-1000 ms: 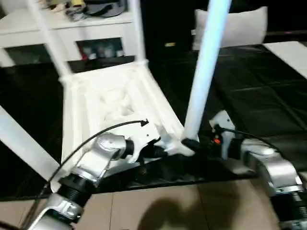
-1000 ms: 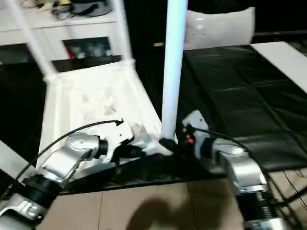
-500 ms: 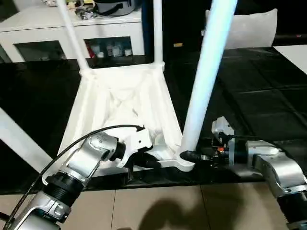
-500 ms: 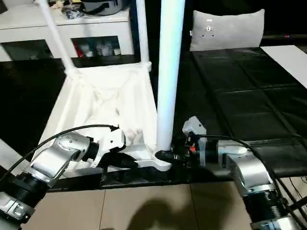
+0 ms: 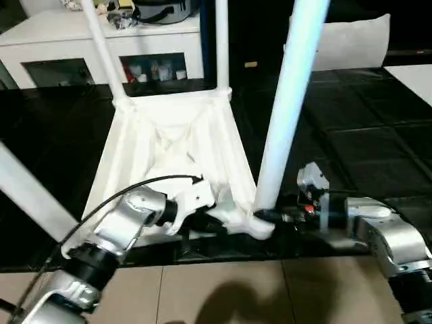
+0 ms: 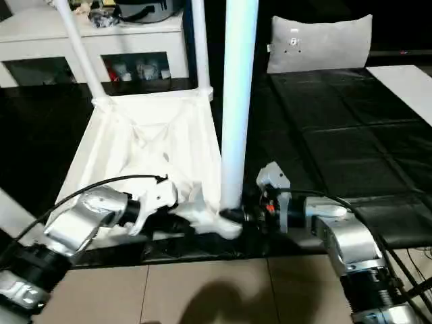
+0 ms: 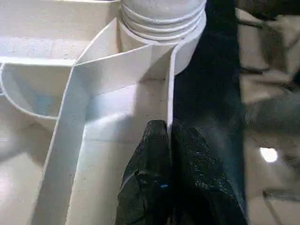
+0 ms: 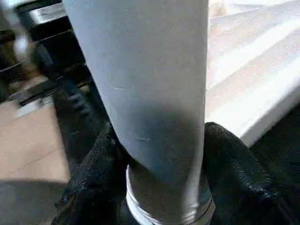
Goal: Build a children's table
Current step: Rotate leg to tighten
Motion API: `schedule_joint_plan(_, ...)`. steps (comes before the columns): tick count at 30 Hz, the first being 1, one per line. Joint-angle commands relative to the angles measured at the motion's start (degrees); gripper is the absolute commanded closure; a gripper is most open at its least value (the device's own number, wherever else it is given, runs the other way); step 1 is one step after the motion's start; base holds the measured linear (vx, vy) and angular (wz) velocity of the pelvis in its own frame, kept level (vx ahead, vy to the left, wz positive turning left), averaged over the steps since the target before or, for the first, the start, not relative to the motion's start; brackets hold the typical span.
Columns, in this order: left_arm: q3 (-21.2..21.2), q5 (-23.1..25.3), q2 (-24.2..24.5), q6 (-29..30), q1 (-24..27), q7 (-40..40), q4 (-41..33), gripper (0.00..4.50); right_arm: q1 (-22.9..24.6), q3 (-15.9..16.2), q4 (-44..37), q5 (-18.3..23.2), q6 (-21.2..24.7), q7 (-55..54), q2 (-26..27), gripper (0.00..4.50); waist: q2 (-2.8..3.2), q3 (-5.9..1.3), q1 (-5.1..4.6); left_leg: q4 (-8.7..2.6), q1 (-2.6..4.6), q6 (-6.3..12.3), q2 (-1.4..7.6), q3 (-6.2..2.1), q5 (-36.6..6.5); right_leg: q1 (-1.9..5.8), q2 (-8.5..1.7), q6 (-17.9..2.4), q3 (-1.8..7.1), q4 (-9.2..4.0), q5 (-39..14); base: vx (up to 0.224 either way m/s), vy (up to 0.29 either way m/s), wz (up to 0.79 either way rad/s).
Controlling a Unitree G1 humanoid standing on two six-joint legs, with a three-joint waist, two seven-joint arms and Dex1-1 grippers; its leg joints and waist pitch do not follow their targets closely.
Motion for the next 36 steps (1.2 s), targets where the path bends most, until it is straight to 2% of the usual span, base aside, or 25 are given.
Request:
schedule_joint_plan(1,1.4,0.21,-2.68,1.66,-1.41,5.67,1.25,4.5,-0.75,0.67,0.92,-0.39,2.85,-5.65,3.46,2.46,-1.17,-2.81,-0.84,-4.02,-0.1,1.94,0.19,0.19,-13.61,2.56,-2.84,-2.42,1.69,-5.99,-33.8,0.0,0.0,0.0)
schedule_joint_plan(3,2.35,0.71,-4.86,2.61,-1.84,9.86,1.94,4.5,-1.3,-0.47,1.21,-1.77,5.4,-13.19,6.8,2.47,-1.21,-2.76,-1.47,-3.98,-0.2,1.73,0.0,0.06,-14.35,2.6,-2.79,-1.79,1.37,-6.2,-34.75,0.0,0.0,0.0)
schedule_joint_plan(4,2.52,0.63,-5.51,3.0,-1.83,10.7,1.85,4.5,-1.2,-0.48,1.33,-2.52,5.46,-15.23,7.66,2.47,-1.17,-2.67,-2.09,-3.98,-0.4,1.58,-0.16,-0.07,-15.2,2.64,-2.67,-0.91,1.04,-6.4,-35.79,0.0,0.0,0.0)
schedule_joint_plan(5,2.52,0.52,-5.74,3.18,-1.77,10.83,1.69,4.5,-1.06,-0.33,1.38,-3.01,5.2,-15.95,7.91,2.47,-1.16,-2.66,-2.7,-3.8,-0.13,1.66,-0.3,-0.09,-16.37,2.44,-2.69,0.02,0.69,-6.87,-37.22,0.0,0.0,0.0)
schedule_joint_plan(7,2.05,0.15,-5.93,3.13,-1.36,10.0,0.84,4.5,-0.16,-0.93,1.27,-1.84,3.43,-15.44,8.62,2.47,-0.93,-2.76,-3.23,-3.84,-0.24,2.37,-0.3,-0.25,-17.09,2.54,-2.72,0.8,0.5,-7.17,-37.31,0.0,0.0,0.0)
schedule_joint_plan(8,1.87,0.13,-5.99,3.04,-1.25,9.76,0.67,4.5,0.16,-1.27,1.04,-1.32,3.02,-15.19,8.91,1.94,-0.86,-2.95,-3.46,-3.94,-0.15,2.85,-0.12,-0.32,-16.96,2.59,-2.82,0.33,0.59,-7.15,-35.6,0.0,0.0,0.0)
schedule_joint_plan(9,1.53,0.2,-5.82,2.84,-1.07,9.19,0.45,4.5,0.43,-1.8,0.84,-0.9,2.76,-15.05,8.97,1.81,-0.32,-3.01,-3.56,-4.15,-0.22,3.11,0.06,-0.44,-16.5,2.63,-2.78,-0.85,0.85,-6.75,-33.04,0.0,0.0,0.0)
schedule_joint_plan(10,1.34,0.4,-5.69,2.62,-0.93,8.81,0.38,4.5,0.68,-2.2,0.43,-0.57,2.9,-14.53,8.75,1.81,-0.63,-2.93,-3.86,-4.41,-0.5,3.48,0.25,-0.51,-16.71,2.82,-2.66,-1.72,1.01,-6.56,-31.34,0.0,0.0,0.0)
schedule_joint_plan(11,1.23,0.54,-5.5,2.3,-0.8,8.5,0.38,4.5,0.85,-2.46,0.13,-0.4,3.08,-14.23,8.58,1.6,-0.64,-2.9,-3.89,-4.5,-0.64,3.46,0.3,-0.59,-16.89,2.96,-2.65,-2.03,1.02,-6.36,-30.98,0.0,0.0,0.0)
schedule_joint_plan(12,1.11,0.66,-5.2,1.88,-0.65,8.19,0.4,4.5,1.18,-2.67,-0.6,-0.17,3.25,-13.41,7.99,1.6,-0.55,-3.0,-3.91,-4.54,-0.68,3.4,0.39,-0.59,-16.67,3.08,-2.76,-2.51,1.24,-6.24,-30.06,0.0,0.0,0.0)
schedule_joint_plan(14,0.96,0.44,-4.73,1.56,-0.49,7.61,0.23,4.5,1.59,-2.63,-1.62,0.21,3.22,-12.03,7.02,1.34,-0.63,-3.16,-3.63,-4.51,-0.68,3.79,0.5,-0.44,-14.83,3.18,-2.91,-4.12,1.72,-5.72,-27.07,0.0,0.0,0.0)
schedule_joint_plan(16,0.73,0.35,-4.29,1.38,-0.37,6.96,-0.07,4.5,1.83,-2.47,-2.12,0.46,3.0,-10.76,6.08,1.28,-0.72,-3.23,-3.52,-4.49,-0.72,4.02,0.57,-0.38,-13.99,3.25,-2.97,-4.84,1.83,-5.5,-25.99,0.0,0.0,0.0)
schedule_joint_plan(23,-0.68,0.04,-1.56,0.3,0.07,2.09,-1.42,4.5,1.8,-1.5,-1.76,0.01,0.21,-2.05,-1.31,0.56,-0.77,-3.75,-1.76,-4.0,-0.79,5.44,0.97,-0.02,-7.72,3.52,-3.07,-7.44,2.38,-4.33,-19.32,0.0,0.0,0.0)
schedule_joint_plan(25,-1.56,-0.14,-0.47,-0.37,0.33,-0.41,-2.1,4.5,1.02,-1.67,-0.7,-0.35,-0.26,-0.7,-2.97,0.56,-0.76,-3.75,-1.52,-3.97,-0.88,5.69,1.03,-0.03,-6.66,3.56,-3.05,-8.39,2.38,-4.03,-17.55,0.0,0.0,0.0)
schedule_joint_plan(26,-2.21,-0.37,0.32,-0.69,0.49,-2.02,-2.69,4.5,0.65,-1.57,-0.41,-0.27,-0.48,0.65,-3.92,0.56,-0.94,-3.79,-1.45,-3.92,-0.85,5.75,1.11,0.02,-6.37,3.54,-3.06,-8.81,2.44,-3.94,-16.85,0.0,0.0,0.0)
schedule_joint_plan(27,-2.3,-0.38,0.42,-0.73,0.51,-2.21,-2.76,4.5,0.65,-1.56,-0.47,-0.08,-0.36,1.02,-4.02,0.56,-0.83,-3.83,-1.3,-3.91,-0.76,5.76,1.15,0.01,-6.45,3.51,-3.09,-9.14,2.42,-3.82,-16.69,0.0,0.0,0.0)
schedule_joint_plan(29,-3.26,-0.44,1.47,-1.18,0.56,-4.19,-3.32,4.5,0.74,-1.26,-1.33,2.04,0.75,5.31,-5.16,0.56,-0.92,-3.69,-0.97,-3.96,-0.73,6.08,1.26,0.11,-7.41,3.55,-3.07,-9.32,2.46,-3.85,-17.45,0.0,0.0,0.0)
schedule_joint_plan(30,-3.49,-0.46,1.77,-1.34,0.55,-4.82,-3.43,4.5,0.78,-1.0,-1.53,2.57,0.82,6.52,-5.48,0.82,-1.02,-3.64,-0.8,-3.95,-0.65,6.09,1.31,0.18,-7.61,3.43,-3.12,-9.17,2.5,-3.95,-18.1,0.0,0.0,0.0)
schedule_joint_plan(31,-3.64,-0.5,2.04,-1.45,0.61,-5.29,-3.63,4.5,0.87,-0.73,-1.76,2.85,0.85,7.17,-5.72,0.82,-1.2,-3.64,-0.6,-3.99,-0.6,6.02,1.35,0.21,-7.69,3.42,-3.13,-9.04,2.52,-3.99,-18.69,0.0,0.0,0.0)
schedule_joint_plan(36,-3.98,-0.58,3.2,-2.03,0.16,-7.51,-3.67,4.5,1.1,1.06,-2.78,4.63,1.85,11.02,-6.1,1.3,-1.21,-3.58,-0.22,-4.02,-0.6,5.53,1.34,0.19,-7.69,3.36,-3.21,-8.61,2.61,-3.99,-19.89,0.0,0.0,0.0)
